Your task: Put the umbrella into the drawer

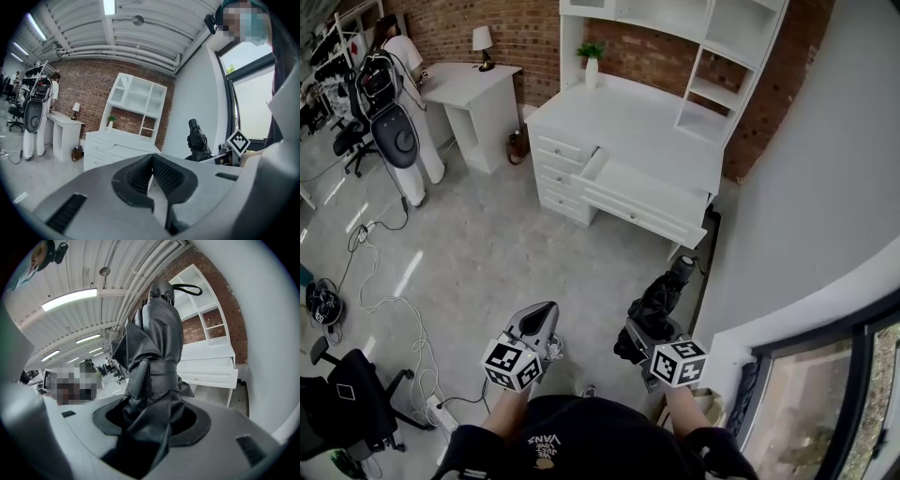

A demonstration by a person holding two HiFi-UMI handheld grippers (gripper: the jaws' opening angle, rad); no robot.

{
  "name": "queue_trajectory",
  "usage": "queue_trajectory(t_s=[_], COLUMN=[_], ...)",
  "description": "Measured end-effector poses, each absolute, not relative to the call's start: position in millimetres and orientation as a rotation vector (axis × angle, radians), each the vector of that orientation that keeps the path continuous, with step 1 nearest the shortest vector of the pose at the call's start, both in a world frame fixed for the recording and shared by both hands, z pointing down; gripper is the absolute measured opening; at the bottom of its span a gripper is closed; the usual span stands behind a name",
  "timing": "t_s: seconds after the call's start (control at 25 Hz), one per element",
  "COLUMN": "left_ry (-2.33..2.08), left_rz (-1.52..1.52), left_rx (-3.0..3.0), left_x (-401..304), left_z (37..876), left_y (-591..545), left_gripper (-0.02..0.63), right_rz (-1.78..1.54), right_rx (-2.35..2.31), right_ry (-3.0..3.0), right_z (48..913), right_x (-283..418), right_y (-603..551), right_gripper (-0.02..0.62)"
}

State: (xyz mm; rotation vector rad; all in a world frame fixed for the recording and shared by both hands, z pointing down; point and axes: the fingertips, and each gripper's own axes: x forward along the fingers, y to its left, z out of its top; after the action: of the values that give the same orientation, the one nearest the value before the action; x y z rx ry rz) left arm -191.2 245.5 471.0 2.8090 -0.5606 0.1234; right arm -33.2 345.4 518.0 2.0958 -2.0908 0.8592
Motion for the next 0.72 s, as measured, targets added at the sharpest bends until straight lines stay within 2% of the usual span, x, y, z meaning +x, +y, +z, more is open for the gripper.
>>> queue_trajectory(t_s=[0.32,0.72], left_ry=[-0.518,-0.463], left_rz=[0.123,0.124], left_rx=[2.806,2.818], left_x=[-155.6,-115.7], left_z=[480.2,471.1], left_y=[187.2,65.6], left_gripper=[0.008,0.008], right_rz=[0.878,0.896], right_rx=[2.127,2.179], right_ry=[-2.063,-2.010], right_z=[523.6,519.6], right_x=[-2.3,35.4], right_y=[296.4,182.6], right_gripper=[0.235,0.235])
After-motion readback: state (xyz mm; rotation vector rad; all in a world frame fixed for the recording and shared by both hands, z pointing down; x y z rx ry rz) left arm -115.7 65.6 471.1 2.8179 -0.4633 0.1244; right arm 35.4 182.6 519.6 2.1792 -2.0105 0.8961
